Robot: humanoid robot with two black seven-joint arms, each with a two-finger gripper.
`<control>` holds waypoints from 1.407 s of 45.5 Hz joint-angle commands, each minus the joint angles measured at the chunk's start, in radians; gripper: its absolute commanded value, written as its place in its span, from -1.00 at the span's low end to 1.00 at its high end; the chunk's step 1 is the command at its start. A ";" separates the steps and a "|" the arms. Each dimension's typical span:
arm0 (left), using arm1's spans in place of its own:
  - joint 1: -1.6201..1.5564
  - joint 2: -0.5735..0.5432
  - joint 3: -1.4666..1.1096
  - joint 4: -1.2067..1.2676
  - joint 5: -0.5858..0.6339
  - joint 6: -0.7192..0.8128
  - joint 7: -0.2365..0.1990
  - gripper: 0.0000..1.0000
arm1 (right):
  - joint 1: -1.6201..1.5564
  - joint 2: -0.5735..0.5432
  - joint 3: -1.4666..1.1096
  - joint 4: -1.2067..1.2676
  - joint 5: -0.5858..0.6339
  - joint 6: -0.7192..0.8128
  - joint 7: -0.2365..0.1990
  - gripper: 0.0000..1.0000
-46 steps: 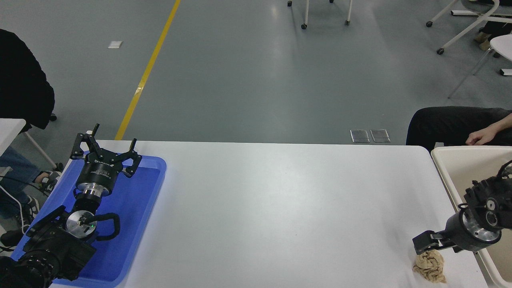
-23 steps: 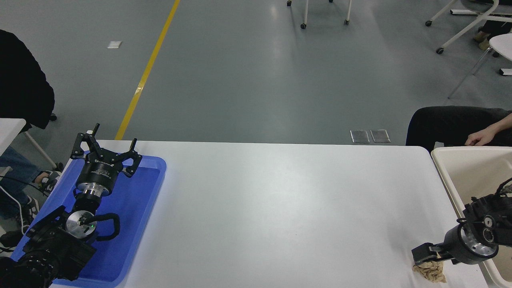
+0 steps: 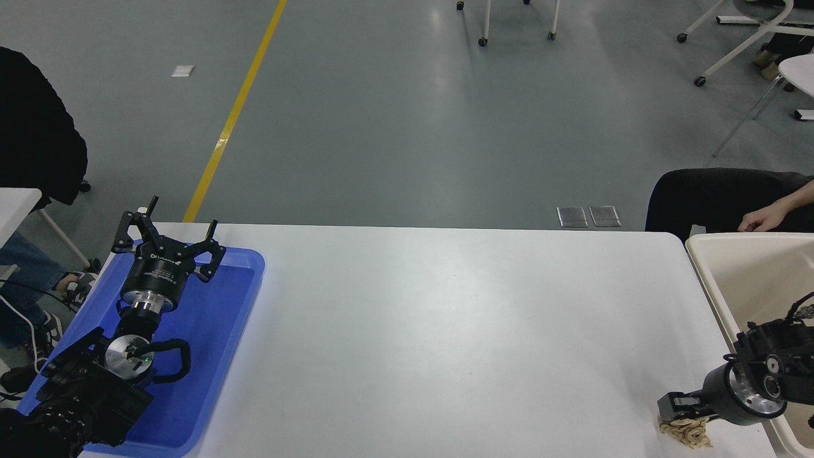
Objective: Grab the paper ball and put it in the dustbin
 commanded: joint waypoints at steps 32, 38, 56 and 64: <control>-0.003 -0.003 0.000 0.000 0.000 0.000 0.003 1.00 | 0.789 -0.097 -0.471 0.350 -0.018 0.108 0.017 -1.00; -0.003 -0.003 0.000 0.000 0.000 0.000 0.003 1.00 | 0.978 -0.081 -0.572 0.427 -0.016 0.160 0.017 -1.00; -0.003 -0.003 0.000 0.000 0.000 0.000 0.003 1.00 | 1.081 -0.054 -0.626 0.462 0.017 0.188 0.015 -1.00; -0.003 -0.003 0.000 0.000 0.000 0.000 0.002 1.00 | 1.089 -0.057 -0.627 0.461 0.028 0.189 0.014 -1.00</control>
